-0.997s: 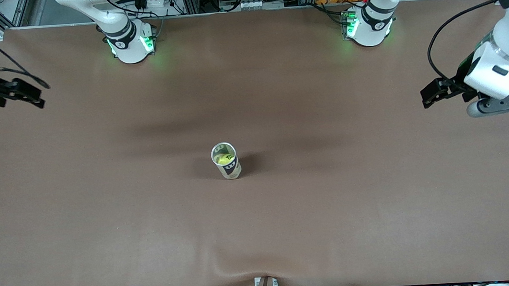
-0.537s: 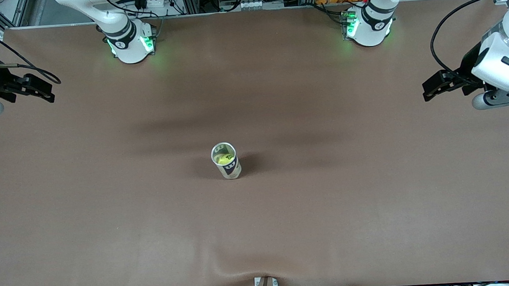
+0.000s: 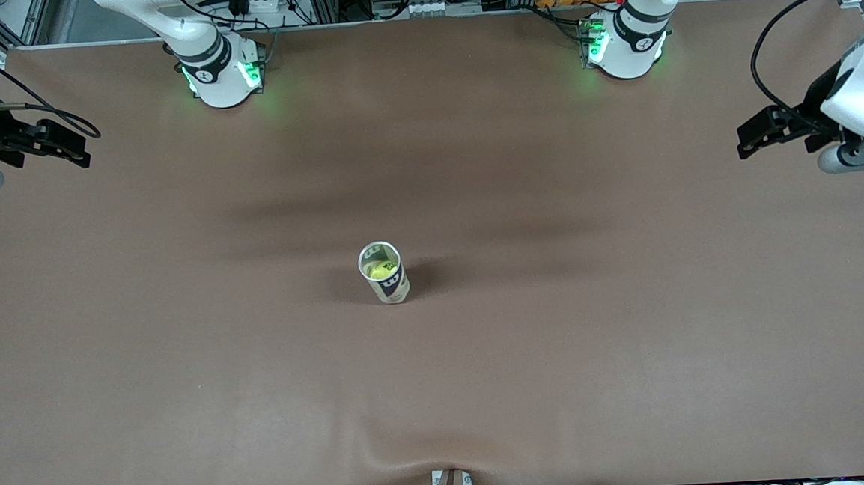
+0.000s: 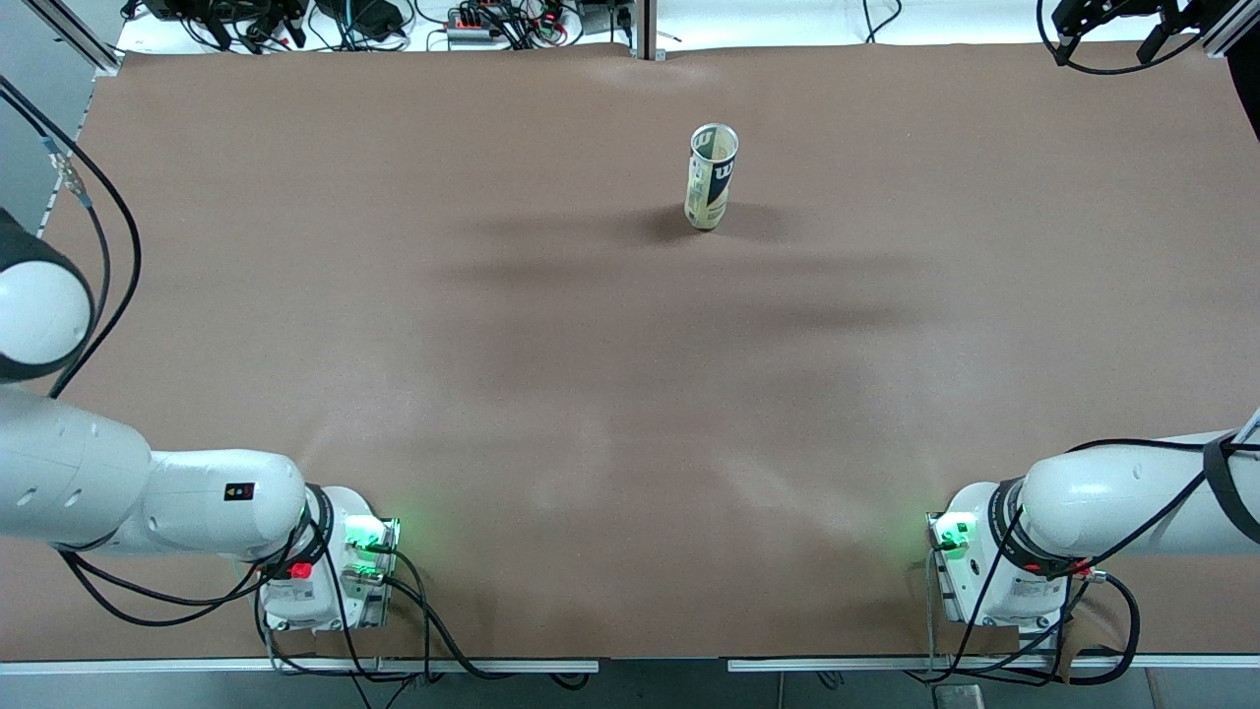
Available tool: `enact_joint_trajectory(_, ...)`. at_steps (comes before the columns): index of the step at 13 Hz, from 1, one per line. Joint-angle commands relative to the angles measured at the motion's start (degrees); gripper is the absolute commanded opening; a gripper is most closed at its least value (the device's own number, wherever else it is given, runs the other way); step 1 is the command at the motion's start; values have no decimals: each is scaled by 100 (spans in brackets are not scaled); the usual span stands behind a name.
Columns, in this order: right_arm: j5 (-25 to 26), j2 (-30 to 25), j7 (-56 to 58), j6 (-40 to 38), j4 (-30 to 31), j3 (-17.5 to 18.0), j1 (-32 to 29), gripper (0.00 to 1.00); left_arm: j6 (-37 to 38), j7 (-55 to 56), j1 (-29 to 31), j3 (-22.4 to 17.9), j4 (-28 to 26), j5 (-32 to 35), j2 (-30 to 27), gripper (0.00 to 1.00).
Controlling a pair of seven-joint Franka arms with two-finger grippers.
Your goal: Insert tennis ball vertically with right arm
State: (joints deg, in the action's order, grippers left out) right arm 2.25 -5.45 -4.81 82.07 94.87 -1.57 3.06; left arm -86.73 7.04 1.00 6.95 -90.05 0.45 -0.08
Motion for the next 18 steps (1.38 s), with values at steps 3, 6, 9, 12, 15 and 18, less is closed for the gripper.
enact_joint_trajectory(3, 21, 106, -38, -7, -179, 8, -68, 100, -89, -124, -232, -264, -505, -106, -546, 100)
enact_joint_trajectory(6, 13, 106, -38, 2, -188, -1, -68, 100, -81, -115, -232, -273, -601, -106, -660, 100)
enact_joint_trajectory(9, 13, 106, -38, 2, -188, -1, -42, 100, -46, -124, -197, -265, -584, -106, -660, 100)
enact_joint_trajectory(12, 21, 114, -29, -7, -215, -1, -68, 100, -28, -290, -127, -273, -444, -89, -520, 100)
enact_joint_trajectory(15, 21, 114, -29, -7, -223, -1, -60, 100, -19, -282, -92, -273, -259, -80, -317, 100)
enact_joint_trajectory(18, 21, 106, -20, -33, -223, -10, -68, 100, -19, -265, -92, -273, -241, -89, -291, 100)
